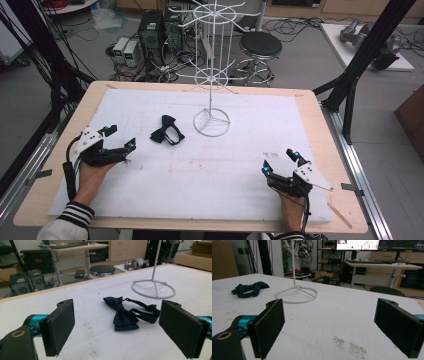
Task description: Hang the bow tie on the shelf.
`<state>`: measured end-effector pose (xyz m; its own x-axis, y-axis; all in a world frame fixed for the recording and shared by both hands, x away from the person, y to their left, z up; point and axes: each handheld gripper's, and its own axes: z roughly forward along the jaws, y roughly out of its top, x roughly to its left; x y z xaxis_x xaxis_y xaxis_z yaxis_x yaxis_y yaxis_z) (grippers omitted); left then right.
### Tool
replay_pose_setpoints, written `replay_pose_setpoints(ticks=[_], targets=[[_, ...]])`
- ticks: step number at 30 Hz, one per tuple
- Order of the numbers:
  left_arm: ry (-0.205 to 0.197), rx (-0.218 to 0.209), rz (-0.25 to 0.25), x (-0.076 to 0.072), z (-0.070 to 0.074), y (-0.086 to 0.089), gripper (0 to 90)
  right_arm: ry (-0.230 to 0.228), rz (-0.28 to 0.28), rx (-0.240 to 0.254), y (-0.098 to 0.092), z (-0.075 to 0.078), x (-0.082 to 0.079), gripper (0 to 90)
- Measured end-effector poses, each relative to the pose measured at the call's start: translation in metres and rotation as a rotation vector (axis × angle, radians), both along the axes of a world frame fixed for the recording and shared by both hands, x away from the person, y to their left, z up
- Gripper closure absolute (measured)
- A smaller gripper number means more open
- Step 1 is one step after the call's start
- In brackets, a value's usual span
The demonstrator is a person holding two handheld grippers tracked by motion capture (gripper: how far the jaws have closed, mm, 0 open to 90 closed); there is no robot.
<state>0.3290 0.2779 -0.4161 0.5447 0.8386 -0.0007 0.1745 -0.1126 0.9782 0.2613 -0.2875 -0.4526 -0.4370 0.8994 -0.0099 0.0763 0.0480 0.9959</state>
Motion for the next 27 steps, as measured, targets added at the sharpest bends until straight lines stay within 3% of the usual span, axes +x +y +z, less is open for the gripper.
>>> replay_pose_setpoints(ticks=[7,16,27], targets=[[0.093,0.058,-0.007,0.016,0.007,-0.009,14.0,0.000,0.000,0.003,0.000,0.000,0.000,8.6],[0.126,0.100,-0.028,0.031,0.018,-0.025,14.1,0.001,-0.002,0.002,0.000,0.000,0.000,8.6],[0.206,0.167,-0.041,0.053,0.030,-0.042,14.4,0.003,0.000,0.006,0.000,0.000,-0.001,8.6]])
